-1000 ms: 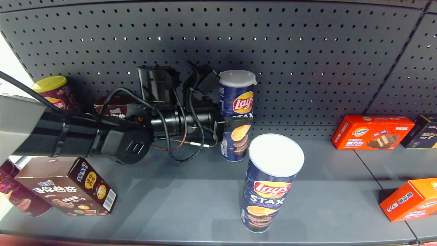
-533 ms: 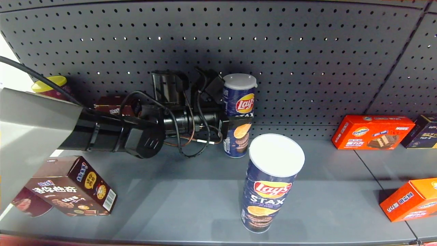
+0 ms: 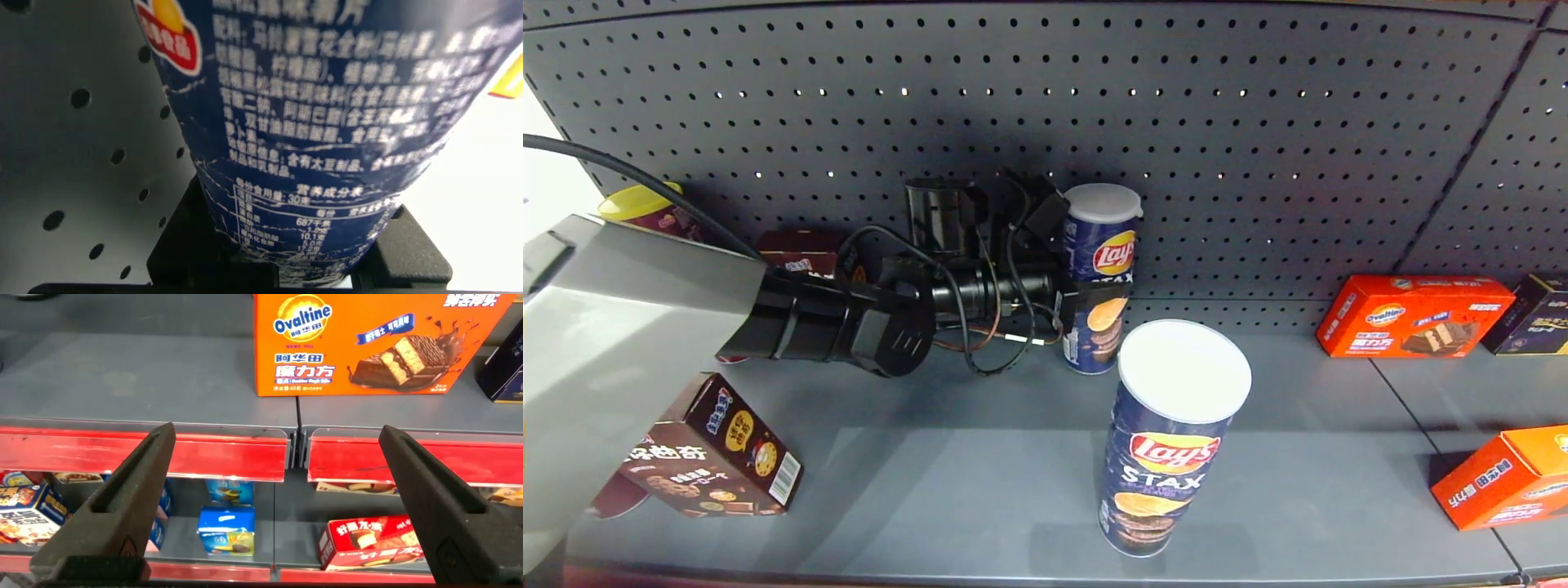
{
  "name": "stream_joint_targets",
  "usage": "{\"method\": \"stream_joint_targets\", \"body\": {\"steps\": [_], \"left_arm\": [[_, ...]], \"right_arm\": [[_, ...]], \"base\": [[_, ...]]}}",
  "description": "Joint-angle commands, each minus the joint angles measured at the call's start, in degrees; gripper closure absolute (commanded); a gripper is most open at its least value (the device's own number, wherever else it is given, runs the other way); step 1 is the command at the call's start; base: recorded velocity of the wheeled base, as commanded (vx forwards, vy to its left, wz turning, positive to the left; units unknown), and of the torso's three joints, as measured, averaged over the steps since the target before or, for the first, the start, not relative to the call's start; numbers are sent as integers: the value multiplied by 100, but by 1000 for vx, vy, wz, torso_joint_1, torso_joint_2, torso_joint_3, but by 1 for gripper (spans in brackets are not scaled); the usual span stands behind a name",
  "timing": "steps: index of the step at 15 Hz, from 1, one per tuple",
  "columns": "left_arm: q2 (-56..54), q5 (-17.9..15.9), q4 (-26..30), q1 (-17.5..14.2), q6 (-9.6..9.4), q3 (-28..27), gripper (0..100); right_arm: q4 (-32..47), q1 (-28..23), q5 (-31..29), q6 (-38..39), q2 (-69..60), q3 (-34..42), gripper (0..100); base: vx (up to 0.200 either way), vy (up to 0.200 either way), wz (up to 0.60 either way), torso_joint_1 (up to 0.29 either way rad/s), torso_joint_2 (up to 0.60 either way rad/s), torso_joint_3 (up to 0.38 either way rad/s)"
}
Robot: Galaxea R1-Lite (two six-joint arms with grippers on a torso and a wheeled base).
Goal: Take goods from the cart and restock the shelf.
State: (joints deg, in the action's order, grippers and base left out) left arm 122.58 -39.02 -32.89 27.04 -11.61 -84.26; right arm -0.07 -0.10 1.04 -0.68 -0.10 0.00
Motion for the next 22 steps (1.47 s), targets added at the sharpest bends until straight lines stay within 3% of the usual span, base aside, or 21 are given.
{"method": "stream_joint_targets", "body": {"steps": [1, 4, 5, 11, 16, 18, 22], "left_arm": [[65, 0, 37, -50, -246, 24, 100], [73, 0, 28, -50, -325, 59, 100], [73, 9, 2, -50, -325, 59, 0], [12, 53, -24, -58, -325, 120, 0], [-718, 61, -33, -146, -527, 1017, 0], [-1078, 184, -227, -252, -562, 1606, 0], [-1614, 967, -666, -199, -545, 2362, 0]], "right_arm": [[-1, 1, 2, -2, 10, 0, 0], [-1, 1, 2, -2, 10, 0, 0], [-1, 1, 2, -2, 10, 0, 0], [-1, 1, 2, -2, 10, 0, 0], [-1, 1, 2, -2, 10, 0, 0], [-1, 1, 2, -2, 10, 0, 0], [-1, 1, 2, -2, 10, 0, 0]], "base": [[0, 0, 0, 0, 0, 0], [0, 0, 0, 0, 0, 0], [0, 0, 0, 0, 0, 0], [0, 0, 0, 0, 0, 0], [0, 0, 0, 0, 0, 0], [0, 0, 0, 0, 0, 0], [0, 0, 0, 0, 0, 0]]}}
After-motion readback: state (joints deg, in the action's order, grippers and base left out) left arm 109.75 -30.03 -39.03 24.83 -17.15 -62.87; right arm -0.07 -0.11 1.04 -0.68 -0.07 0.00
